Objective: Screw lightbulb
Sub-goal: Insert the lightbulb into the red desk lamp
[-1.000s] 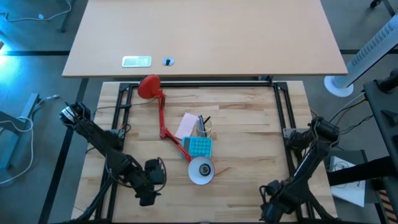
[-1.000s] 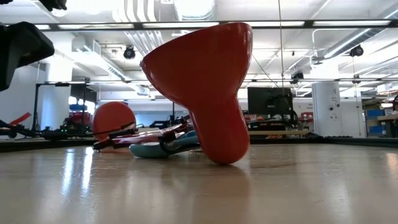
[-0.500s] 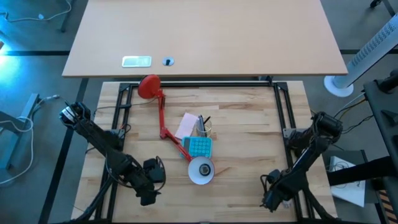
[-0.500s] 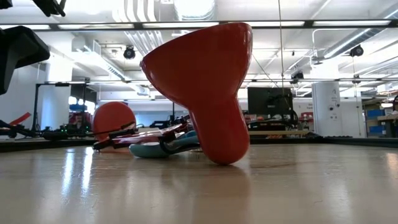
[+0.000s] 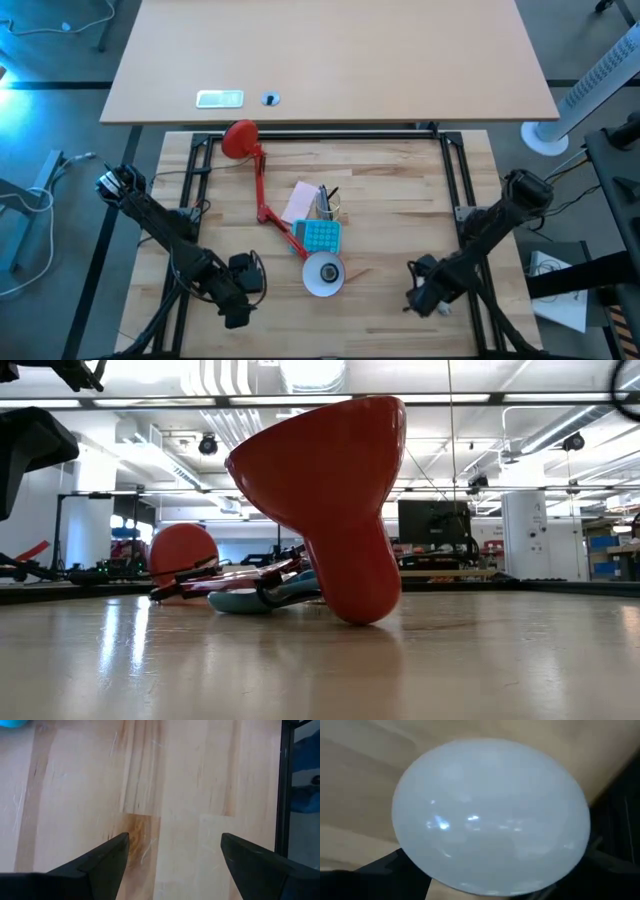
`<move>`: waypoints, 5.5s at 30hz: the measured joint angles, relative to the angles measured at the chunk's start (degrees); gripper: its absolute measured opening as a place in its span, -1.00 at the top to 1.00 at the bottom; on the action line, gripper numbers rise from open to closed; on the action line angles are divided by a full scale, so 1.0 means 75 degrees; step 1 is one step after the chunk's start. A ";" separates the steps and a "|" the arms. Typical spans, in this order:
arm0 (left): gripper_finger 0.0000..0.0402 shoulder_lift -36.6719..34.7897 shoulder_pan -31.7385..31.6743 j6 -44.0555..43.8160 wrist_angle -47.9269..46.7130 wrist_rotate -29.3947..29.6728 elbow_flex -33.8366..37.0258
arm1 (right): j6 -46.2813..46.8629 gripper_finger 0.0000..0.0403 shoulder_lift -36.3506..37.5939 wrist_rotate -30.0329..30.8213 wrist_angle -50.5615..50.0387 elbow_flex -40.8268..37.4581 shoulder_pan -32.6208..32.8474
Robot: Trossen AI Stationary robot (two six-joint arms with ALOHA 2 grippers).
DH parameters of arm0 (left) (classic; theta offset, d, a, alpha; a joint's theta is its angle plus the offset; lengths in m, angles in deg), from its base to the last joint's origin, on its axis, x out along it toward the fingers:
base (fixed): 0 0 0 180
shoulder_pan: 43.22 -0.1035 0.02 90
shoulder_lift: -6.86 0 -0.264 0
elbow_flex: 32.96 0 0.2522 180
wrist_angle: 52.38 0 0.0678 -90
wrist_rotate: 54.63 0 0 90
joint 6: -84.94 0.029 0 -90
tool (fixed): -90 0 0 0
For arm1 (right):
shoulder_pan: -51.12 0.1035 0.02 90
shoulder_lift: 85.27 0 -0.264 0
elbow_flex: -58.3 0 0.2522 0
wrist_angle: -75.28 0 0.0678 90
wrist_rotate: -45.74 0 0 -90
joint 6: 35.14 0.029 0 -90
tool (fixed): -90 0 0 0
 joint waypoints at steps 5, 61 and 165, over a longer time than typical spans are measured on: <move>-0.52 0.0000 -0.0002 -0.0006 -0.0081 -0.0002 0.0000 | -0.0881 -0.65 0.0000 0.0675 -0.0027 -0.0052 -0.0924; -0.40 -0.0474 -0.0094 -0.0962 -0.2335 0.3002 -0.2078 | -0.4724 0.24 0.0513 0.4127 0.1704 0.0424 -0.1258; -0.26 0.0801 -0.0759 0.3929 0.9061 0.3932 0.1754 | -1.3241 0.21 -0.1510 0.4620 0.9970 0.0790 -0.2250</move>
